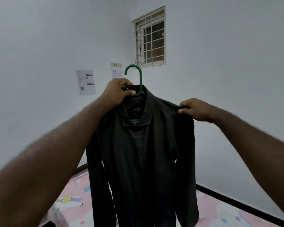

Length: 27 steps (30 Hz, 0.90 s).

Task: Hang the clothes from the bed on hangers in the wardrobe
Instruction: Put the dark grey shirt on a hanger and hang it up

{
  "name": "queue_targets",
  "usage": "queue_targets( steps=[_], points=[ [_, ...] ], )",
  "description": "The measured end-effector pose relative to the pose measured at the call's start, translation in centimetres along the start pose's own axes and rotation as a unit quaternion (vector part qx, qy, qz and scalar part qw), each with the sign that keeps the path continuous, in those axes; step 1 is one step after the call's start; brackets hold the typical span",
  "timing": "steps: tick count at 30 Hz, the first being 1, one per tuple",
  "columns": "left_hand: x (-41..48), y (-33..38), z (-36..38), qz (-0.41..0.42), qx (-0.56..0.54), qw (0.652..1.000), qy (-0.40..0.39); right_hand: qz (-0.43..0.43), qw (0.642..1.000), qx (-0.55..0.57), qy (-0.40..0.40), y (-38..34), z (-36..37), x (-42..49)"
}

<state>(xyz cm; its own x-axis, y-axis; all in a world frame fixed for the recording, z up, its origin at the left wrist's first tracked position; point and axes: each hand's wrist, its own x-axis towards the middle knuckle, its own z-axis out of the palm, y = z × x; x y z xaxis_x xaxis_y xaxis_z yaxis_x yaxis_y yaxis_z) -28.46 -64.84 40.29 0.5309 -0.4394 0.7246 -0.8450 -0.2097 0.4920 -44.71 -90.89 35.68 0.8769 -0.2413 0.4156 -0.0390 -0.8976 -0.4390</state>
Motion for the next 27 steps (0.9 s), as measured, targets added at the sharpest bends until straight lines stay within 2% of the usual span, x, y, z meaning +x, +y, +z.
queue_targets(
  steps=[5,9,11,13,16,18,21,24,25,27],
  points=[
    [-0.1,-0.4,0.3,-0.007,-0.012,1.0,-0.004,-0.003,0.993,-0.079,0.083,0.2,0.0,1.0],
    [0.1,-0.5,0.8,-0.009,-0.017,1.0,0.007,-0.001,0.991,-0.131,0.033,-0.7,0.0,1.3],
    [0.0,-0.3,1.3,-0.01,-0.017,1.0,0.011,-0.021,0.997,-0.071,0.002,-2.2,0.4,1.6],
    [-0.1,0.1,2.2,-0.004,-0.013,1.0,0.013,-0.042,0.999,-0.034,0.004,-3.7,1.2,2.3],
    [-0.4,0.5,3.2,0.012,0.006,0.999,0.034,-0.071,0.991,-0.089,0.068,-4.5,2.6,3.5],
    [-0.8,0.0,3.0,0.023,-0.011,0.999,0.037,-0.074,0.988,-0.08,0.109,-4.2,3.1,3.8],
    [-1.7,-2.5,1.2,0.001,0.013,1.0,-0.022,-0.079,0.985,-0.066,0.14,-3.6,3.0,3.7],
    [-3.0,-6.0,-0.6,-0.033,0.141,0.98,-0.138,-0.074,0.984,-0.063,0.151,-2.7,2.6,3.7],
    [-3.3,-6.8,-0.9,-0.044,0.168,0.973,-0.154,-0.071,0.984,-0.063,0.149,-2.5,2.6,3.8],
    [-3.7,-7.6,-1.1,-0.038,0.179,0.974,-0.135,-0.077,0.985,-0.052,0.146,-2.2,2.6,3.8]
  ],
)
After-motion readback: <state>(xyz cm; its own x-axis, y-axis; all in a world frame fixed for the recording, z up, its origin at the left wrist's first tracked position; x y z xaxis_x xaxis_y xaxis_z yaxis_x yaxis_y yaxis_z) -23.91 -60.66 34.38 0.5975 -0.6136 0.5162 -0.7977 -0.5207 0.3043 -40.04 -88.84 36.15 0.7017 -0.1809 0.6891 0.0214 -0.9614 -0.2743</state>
